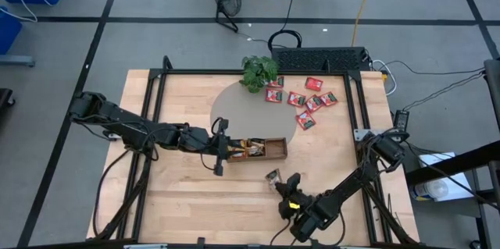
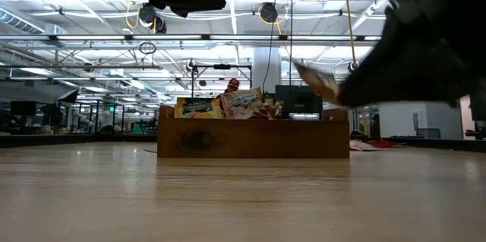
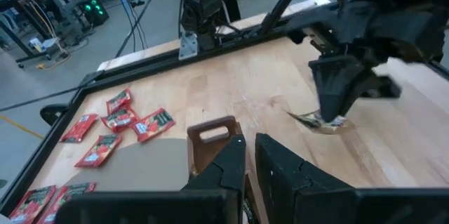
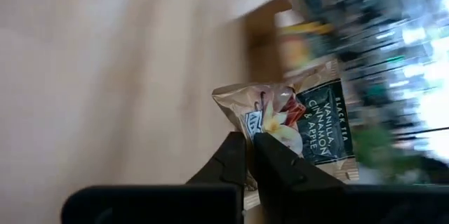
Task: Pick & Place Tea
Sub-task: Put the left brown tea bag into the middle slot of the wooden organizer
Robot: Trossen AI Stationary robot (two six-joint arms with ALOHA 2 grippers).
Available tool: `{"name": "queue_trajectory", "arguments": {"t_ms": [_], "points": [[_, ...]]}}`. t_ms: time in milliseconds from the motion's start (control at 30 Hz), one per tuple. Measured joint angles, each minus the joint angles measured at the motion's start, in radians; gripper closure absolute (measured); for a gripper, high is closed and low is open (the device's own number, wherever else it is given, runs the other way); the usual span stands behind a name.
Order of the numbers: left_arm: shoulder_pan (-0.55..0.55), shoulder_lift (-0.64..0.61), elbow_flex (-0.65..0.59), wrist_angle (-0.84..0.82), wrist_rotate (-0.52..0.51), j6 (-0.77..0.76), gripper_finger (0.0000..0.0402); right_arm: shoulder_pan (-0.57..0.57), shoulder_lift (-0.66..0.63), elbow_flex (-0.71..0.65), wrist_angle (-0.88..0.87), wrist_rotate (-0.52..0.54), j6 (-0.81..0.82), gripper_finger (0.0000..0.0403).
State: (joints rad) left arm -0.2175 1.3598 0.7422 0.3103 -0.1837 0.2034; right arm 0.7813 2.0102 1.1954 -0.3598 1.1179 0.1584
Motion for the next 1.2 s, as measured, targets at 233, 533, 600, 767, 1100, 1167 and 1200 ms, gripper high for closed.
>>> {"name": "queue_trajectory", "arguments": {"t_ms": [233,533,600,767,1100,1167,1200], "points": [[0.0,0.0,0.0,0.079,0.0,-0.003,0.036,-0.057,-0.001,0.0,0.06,0.222,-0.121,0.0397],[0.0,0.0,0.0,0.204,0.0,-0.139,0.036,-0.202,-0.003,0.002,0.175,0.269,-0.233,0.0397],[0.0,0.0,0.0,0.197,0.002,-0.157,0.036,-0.224,-0.003,0.002,0.228,0.27,-0.289,0.0398],[0.007,0.031,-0.001,0.178,-0.011,-0.203,0.036,-0.26,-0.004,0.002,0.397,0.16,-0.508,0.0398],[0.019,0.028,0.0,0.136,-0.072,-0.265,0.036,-0.263,-0.005,-0.166,1.063,-0.167,-0.869,0.0398],[0.028,0.029,0.0,0.093,-0.071,-0.334,0.036,-0.263,-0.005,-0.197,1.151,-0.135,-0.947,0.0398],[0.035,0.029,0.0,0.067,-0.068,-0.397,0.0359,-0.263,-0.005,-0.207,1.18,-0.123,-0.973,0.0398]]}}
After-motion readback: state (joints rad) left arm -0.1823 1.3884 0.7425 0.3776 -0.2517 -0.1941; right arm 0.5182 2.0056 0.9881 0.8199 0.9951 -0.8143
